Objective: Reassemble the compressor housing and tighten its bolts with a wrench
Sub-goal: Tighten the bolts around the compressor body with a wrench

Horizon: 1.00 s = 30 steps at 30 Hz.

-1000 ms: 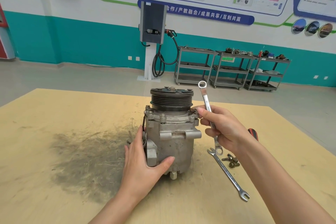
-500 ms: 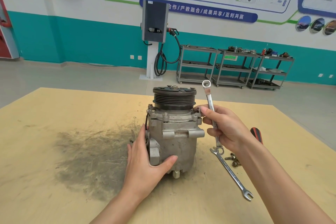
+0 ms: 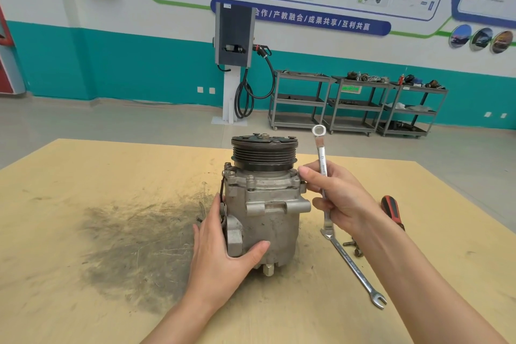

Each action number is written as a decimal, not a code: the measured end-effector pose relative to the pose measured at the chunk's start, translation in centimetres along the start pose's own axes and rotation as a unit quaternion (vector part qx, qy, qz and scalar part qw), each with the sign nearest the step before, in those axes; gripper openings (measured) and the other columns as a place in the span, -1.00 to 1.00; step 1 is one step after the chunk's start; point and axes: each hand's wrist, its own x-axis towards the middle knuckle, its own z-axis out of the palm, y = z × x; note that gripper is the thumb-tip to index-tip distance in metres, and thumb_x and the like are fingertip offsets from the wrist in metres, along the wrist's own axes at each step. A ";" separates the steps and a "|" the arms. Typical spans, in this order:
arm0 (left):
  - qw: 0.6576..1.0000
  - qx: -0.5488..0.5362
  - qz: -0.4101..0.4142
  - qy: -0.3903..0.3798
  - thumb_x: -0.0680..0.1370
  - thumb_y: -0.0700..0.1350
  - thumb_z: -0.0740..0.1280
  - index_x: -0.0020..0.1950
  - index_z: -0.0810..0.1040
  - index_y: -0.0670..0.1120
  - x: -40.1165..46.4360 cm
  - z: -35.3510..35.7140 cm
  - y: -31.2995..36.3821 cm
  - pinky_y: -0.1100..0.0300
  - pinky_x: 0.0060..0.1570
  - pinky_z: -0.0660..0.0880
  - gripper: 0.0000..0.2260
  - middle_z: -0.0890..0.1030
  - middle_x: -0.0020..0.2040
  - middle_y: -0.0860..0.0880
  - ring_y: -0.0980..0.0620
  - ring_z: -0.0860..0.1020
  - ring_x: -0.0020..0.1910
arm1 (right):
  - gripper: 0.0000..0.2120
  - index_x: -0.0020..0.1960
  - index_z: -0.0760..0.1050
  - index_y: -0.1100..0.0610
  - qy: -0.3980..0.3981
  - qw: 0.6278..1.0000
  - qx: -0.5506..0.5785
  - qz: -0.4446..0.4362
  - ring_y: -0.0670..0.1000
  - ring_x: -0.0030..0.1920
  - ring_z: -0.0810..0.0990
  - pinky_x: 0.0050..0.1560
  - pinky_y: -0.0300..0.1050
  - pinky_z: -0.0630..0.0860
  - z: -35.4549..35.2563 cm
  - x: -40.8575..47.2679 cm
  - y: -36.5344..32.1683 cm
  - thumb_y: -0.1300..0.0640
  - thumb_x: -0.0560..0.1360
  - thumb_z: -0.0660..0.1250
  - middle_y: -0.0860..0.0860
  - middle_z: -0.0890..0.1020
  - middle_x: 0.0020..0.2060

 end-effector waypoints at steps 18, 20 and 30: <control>1.000 0.002 0.007 -0.002 0.19 0.42 0.36 0.54 -0.06 0.24 0.0 0.0 0.1 -0.14 0.53 0.05 0.03 0.25 0.49 0.24 0.16 0.12 0.52 | -0.91 -0.09 0.55 0.18 0.001 1.000 -0.008 0.003 -0.13 -0.39 0.28 -0.54 -0.31 0.11 -0.3 0.0 -0.1 0.16 0.49 0.40 -0.02 0.44 -0.33; 1.000 0.000 0.008 -0.002 0.19 0.42 0.36 0.54 -0.07 0.24 0.0 0.0 0.1 -0.14 0.54 0.05 0.03 0.25 0.49 0.23 0.16 0.12 0.53 | -0.86 0.02 0.57 0.20 -0.016 1.000 0.007 0.014 -0.14 -0.37 0.31 -0.52 -0.31 0.10 -0.8 -0.1 -0.1 0.14 0.52 0.36 -0.01 0.45 -0.25; 1.000 -0.001 0.004 0.000 0.18 0.42 0.36 0.55 -0.06 0.23 0.0 0.1 0.0 -0.13 0.54 0.04 0.04 0.25 0.48 0.24 0.18 0.10 0.52 | -0.88 -0.16 0.49 0.17 0.024 0.999 0.019 -0.025 -0.12 -0.39 0.32 -0.57 -0.31 0.16 0.2 0.1 0.5 0.22 0.45 0.44 0.03 0.49 -0.31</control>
